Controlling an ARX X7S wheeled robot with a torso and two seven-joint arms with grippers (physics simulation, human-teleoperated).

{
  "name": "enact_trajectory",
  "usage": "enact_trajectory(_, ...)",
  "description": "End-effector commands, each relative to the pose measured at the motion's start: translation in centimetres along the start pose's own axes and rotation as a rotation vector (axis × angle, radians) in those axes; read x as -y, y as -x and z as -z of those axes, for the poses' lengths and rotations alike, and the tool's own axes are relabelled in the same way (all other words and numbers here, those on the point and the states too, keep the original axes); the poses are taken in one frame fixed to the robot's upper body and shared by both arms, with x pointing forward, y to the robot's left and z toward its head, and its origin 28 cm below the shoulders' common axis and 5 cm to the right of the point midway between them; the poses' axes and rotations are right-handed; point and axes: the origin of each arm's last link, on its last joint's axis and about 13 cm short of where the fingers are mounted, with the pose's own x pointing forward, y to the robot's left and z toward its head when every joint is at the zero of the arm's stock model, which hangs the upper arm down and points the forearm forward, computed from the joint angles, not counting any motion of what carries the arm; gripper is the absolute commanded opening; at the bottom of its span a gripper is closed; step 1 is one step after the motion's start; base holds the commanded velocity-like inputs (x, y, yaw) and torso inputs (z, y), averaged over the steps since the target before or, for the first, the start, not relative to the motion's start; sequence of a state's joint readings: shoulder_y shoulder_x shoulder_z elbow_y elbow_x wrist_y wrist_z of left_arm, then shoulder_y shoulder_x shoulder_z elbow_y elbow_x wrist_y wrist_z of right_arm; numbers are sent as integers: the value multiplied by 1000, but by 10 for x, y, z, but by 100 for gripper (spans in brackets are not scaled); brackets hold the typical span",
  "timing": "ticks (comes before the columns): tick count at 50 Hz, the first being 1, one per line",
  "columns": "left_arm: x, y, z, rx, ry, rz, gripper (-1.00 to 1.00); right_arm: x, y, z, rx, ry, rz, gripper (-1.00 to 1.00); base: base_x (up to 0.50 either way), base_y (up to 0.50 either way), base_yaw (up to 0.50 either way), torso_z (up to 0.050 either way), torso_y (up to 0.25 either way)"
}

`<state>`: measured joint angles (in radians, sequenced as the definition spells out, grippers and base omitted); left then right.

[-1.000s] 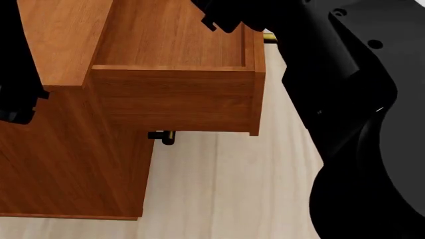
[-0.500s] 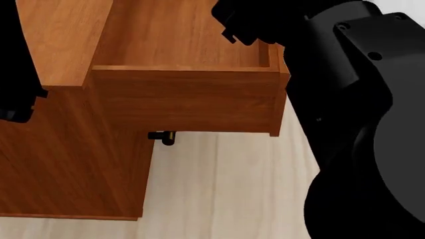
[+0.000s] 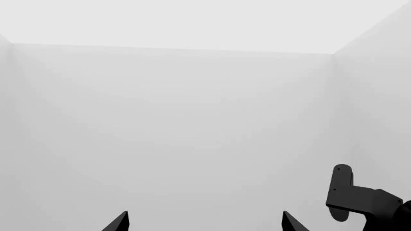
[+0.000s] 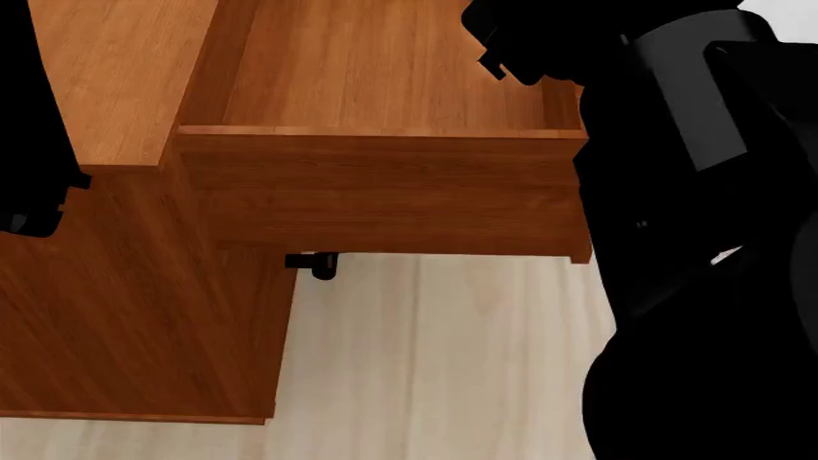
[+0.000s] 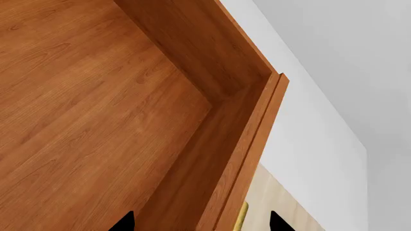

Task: Close the bottom drawer of the cabinet and open the top drawer.

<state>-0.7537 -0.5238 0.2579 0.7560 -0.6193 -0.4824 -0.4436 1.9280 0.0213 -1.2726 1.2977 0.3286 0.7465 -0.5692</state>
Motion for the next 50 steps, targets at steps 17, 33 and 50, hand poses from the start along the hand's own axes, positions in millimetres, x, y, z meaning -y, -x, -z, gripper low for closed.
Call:
enact_trajectory(17, 1, -1, 0, 2, 4, 1, 100, 23, 9, 19, -86, -8, 104, 100, -1, -1, -3, 0, 0)
enact_trajectory(33, 2, -3, -2, 8, 6, 8, 100, 35, 28, 7, -53, -19, 142, 100, -1, -2, -4, 1, 3)
enact_trajectory(50, 3, -4, -6, 17, 6, 11, 100, 47, 50, -9, -3, -22, 167, 100, 0, -1, -2, 1, 1)
